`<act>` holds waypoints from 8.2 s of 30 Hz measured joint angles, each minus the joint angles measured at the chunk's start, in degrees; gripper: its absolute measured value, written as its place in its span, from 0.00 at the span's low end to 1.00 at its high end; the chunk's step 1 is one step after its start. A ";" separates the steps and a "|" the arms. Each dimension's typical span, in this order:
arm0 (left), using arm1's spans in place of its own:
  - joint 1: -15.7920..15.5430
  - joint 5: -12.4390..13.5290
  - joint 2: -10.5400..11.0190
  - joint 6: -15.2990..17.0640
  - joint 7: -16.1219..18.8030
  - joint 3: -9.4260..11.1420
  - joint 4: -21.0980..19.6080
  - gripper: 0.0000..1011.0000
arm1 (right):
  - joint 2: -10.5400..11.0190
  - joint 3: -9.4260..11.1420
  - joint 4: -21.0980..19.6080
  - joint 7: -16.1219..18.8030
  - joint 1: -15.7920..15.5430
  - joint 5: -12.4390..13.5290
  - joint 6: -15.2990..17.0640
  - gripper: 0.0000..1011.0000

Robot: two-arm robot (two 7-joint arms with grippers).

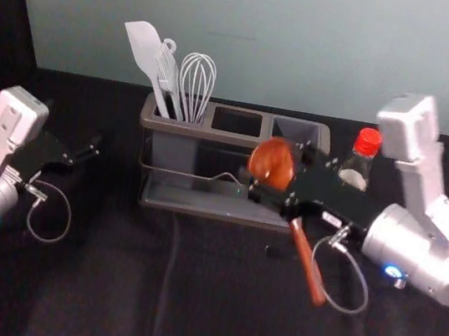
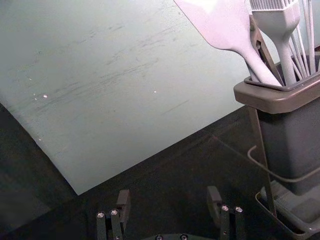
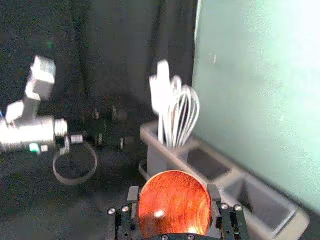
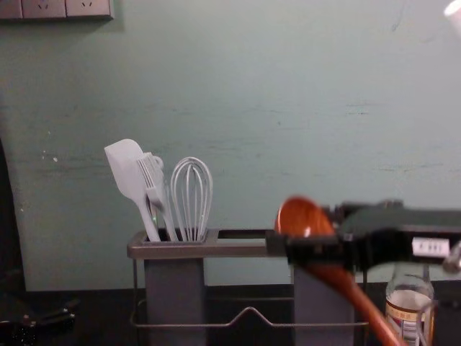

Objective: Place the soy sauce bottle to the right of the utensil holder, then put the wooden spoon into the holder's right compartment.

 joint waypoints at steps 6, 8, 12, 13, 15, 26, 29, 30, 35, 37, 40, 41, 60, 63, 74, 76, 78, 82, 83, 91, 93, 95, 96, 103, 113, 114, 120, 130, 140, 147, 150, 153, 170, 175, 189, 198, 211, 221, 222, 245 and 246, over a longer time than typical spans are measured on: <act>0.00 0.00 0.00 0.00 0.00 0.00 0.00 0.99 | -0.79 2.34 -0.90 0.04 -1.40 1.07 -7.70 0.83; 0.00 0.00 0.00 0.00 0.00 0.00 0.00 0.99 | -1.40 3.28 -0.98 0.17 -1.37 1.72 -10.20 0.83; 0.00 0.00 0.00 0.00 0.00 0.00 0.00 0.99 | -2.54 4.32 -0.28 1.08 -0.27 3.10 -13.44 0.83; 0.00 0.00 0.00 0.00 0.00 0.00 0.00 0.99 | -2.80 4.48 -0.03 1.31 0.10 3.36 -13.92 0.83; 0.00 0.00 0.00 0.00 0.00 0.00 0.00 0.99 | -3.38 4.75 0.84 1.81 1.20 3.91 -15.06 0.83; 0.00 0.00 0.00 0.00 0.00 0.00 0.00 0.99 | -6.74 4.48 7.29 3.21 8.71 5.21 -17.71 0.83; 0.00 0.00 0.00 0.00 0.00 0.00 0.00 0.99 | -7.61 4.08 9.04 3.19 10.83 4.96 -17.78 0.83; 0.00 0.00 0.00 0.00 0.00 0.00 0.00 0.99 | -8.08 3.84 10.10 3.11 11.89 4.66 -17.81 0.83; 0.00 0.00 0.00 0.00 0.00 0.00 0.00 0.99 | -9.53 3.23 13.33 2.65 14.74 3.83 -17.82 0.83; 0.00 0.00 0.00 0.00 0.00 0.00 0.00 0.99 | -10.12 2.97 14.82 2.46 15.75 3.51 -17.82 0.83; 0.00 0.00 0.00 0.00 0.00 0.00 0.00 0.99 | -10.99 2.53 17.07 2.36 17.22 3.00 -17.82 0.83; 0.00 0.00 0.00 0.00 0.00 0.00 0.00 0.99 | -11.22 2.39 17.64 2.36 17.61 2.88 -17.82 0.83; 0.00 0.00 0.00 0.00 0.00 0.00 0.00 0.99 | -14.96 0.98 28.14 3.57 23.33 1.17 -19.02 0.83; 0.00 0.00 0.00 0.00 0.00 0.00 0.00 0.99 | -15.30 0.86 29.19 3.67 23.64 1.06 -19.22 0.83; 0.00 0.00 0.00 0.00 0.00 0.00 0.00 0.99 | -15.79 0.68 31.03 4.09 23.52 0.68 -19.43 0.83; 0.00 0.00 0.00 0.00 0.00 0.00 0.00 0.99 | -15.80 0.68 31.21 4.14 23.38 0.64 -19.43 0.83; 0.00 0.00 0.00 0.00 0.00 0.00 0.00 0.99 | -15.78 0.68 31.28 4.16 23.19 0.55 -19.43 0.83; 0.00 0.00 0.00 0.00 0.00 0.00 0.00 0.99 | -15.52 0.70 31.13 4.20 22.67 0.51 -19.11 0.83; 0.00 0.00 0.00 0.00 0.00 0.00 0.00 0.99 | -15.43 0.71 31.01 4.20 22.54 0.51 -18.89 0.83; 0.00 0.00 0.00 0.00 0.00 0.00 0.00 0.99 | -13.91 1.03 28.30 4.18 20.94 1.16 -15.81 0.83; 0.00 0.00 0.00 0.00 0.00 0.00 0.00 0.99 | -13.33 1.16 27.11 4.16 20.44 1.62 -14.54 0.83; 0.00 0.00 0.00 0.00 0.00 0.00 0.00 0.99 | -12.71 1.32 25.93 4.15 19.95 2.14 -13.33 0.83; 0.00 0.00 0.00 0.00 0.00 0.00 0.00 0.99 | -12.32 1.41 25.17 4.14 19.65 2.49 -12.65 0.83; 0.00 0.00 0.00 0.00 0.00 0.00 0.00 0.99 | -10.69 1.65 22.38 3.94 18.52 3.80 -10.21 0.83; 0.00 0.00 0.00 0.00 0.00 0.00 0.00 0.99 | -7.93 1.80 18.26 2.71 16.65 6.06 -5.67 0.83; 0.00 0.00 0.00 0.00 0.00 0.00 0.00 0.99 | -7.67 1.80 17.91 2.65 16.52 6.23 -5.16 0.83; 0.00 0.00 0.00 0.00 0.00 0.00 0.00 0.99 | -5.96 1.18 16.29 1.55 15.89 6.89 -1.64 0.83; 0.00 0.00 0.00 0.00 0.00 0.00 0.00 0.99 | -4.87 0.07 16.11 0.90 15.53 7.31 0.10 0.83; 0.00 0.00 0.00 0.00 0.00 0.00 0.00 0.99 | -5.06 -0.91 17.60 0.66 15.70 7.28 0.06 0.83; 0.00 0.00 0.00 0.00 0.00 0.00 0.00 0.99 | -5.30 -1.41 18.34 0.58 15.83 6.96 -0.29 0.83; 0.00 0.00 0.00 0.00 0.00 0.00 0.00 0.99 | -5.34 -1.56 18.60 0.60 15.90 6.73 -0.41 0.83; 0.00 0.00 0.00 0.00 0.00 0.00 0.00 0.99 | -5.39 -1.70 18.69 0.57 15.95 6.46 -0.55 0.83; 0.00 0.00 0.00 0.00 0.00 0.00 0.00 0.99 | -5.43 -1.75 18.63 0.41 15.93 6.05 -0.65 0.88; 0.00 0.00 0.00 0.00 0.00 0.00 0.00 0.99 | -5.43 -1.73 18.62 0.42 15.93 6.06 -0.65 0.99; 0.00 0.00 0.00 0.00 0.00 0.00 0.00 0.99 | -5.16 -0.55 14.60 -2.41 14.17 5.51 0.09 0.99; 0.00 0.00 0.00 0.00 0.00 0.00 0.00 0.99 | -4.91 2.94 4.96 -10.39 7.36 3.16 1.57 0.99; 0.00 0.00 0.00 0.00 0.00 0.00 0.00 0.99 | -4.32 10.16 -7.66 -20.40 -11.56 0.42 -1.94 0.99; 0.00 0.00 0.00 0.00 0.00 0.00 0.00 0.99 | -4.88 12.60 -8.35 -23.69 -21.08 -5.01 -10.26 0.99; 0.00 0.00 0.00 0.00 0.00 0.00 0.00 0.99 | -5.03 12.68 -8.12 -23.98 -21.62 -5.61 -10.93 0.99; 0.00 0.00 0.00 0.00 0.00 0.00 0.00 0.99 | -9.86 13.52 1.42 -23.81 -23.97 -9.59 -18.15 0.99; 0.00 0.00 0.00 0.00 0.00 0.00 0.00 0.99 | -10.08 13.52 1.83 -23.47 -23.78 -9.67 -18.25 0.99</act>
